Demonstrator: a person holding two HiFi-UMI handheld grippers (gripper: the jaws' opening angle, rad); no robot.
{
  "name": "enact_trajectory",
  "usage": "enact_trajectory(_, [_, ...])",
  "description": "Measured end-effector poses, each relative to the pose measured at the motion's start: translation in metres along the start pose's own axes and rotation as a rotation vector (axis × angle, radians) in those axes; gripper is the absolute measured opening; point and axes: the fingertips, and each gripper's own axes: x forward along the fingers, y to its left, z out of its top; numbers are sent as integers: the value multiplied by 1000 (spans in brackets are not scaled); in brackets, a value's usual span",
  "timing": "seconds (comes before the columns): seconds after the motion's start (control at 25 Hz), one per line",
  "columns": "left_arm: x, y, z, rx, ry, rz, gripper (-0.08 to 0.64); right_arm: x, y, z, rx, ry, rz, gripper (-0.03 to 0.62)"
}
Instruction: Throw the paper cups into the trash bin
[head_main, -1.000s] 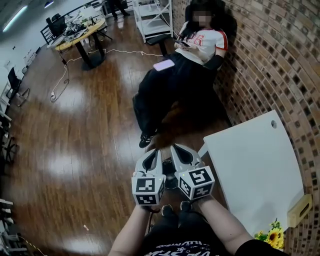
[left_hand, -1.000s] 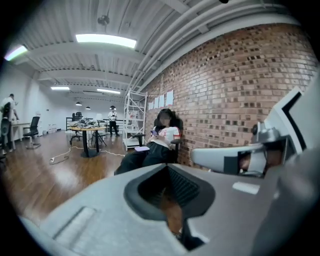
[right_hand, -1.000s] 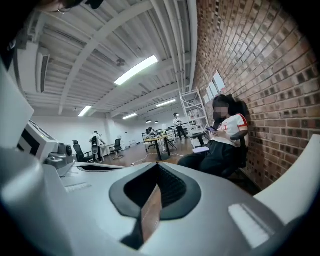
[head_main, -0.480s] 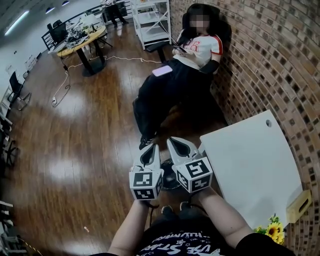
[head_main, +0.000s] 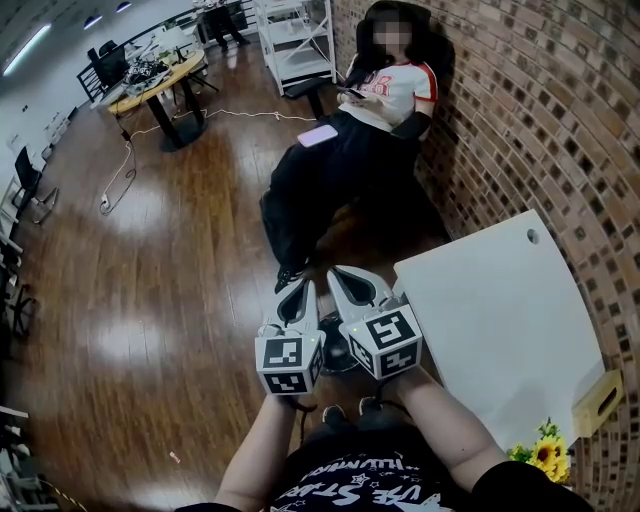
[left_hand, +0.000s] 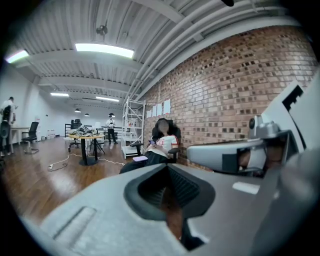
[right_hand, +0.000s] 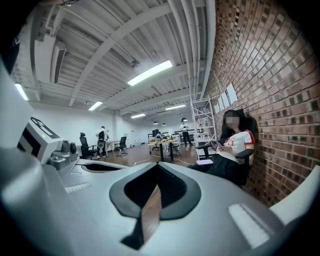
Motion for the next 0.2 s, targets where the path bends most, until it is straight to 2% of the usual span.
enact_trajectory(0.2, [2, 1, -9, 26, 2, 5, 5, -4, -3, -1, -5, 7, 0, 8])
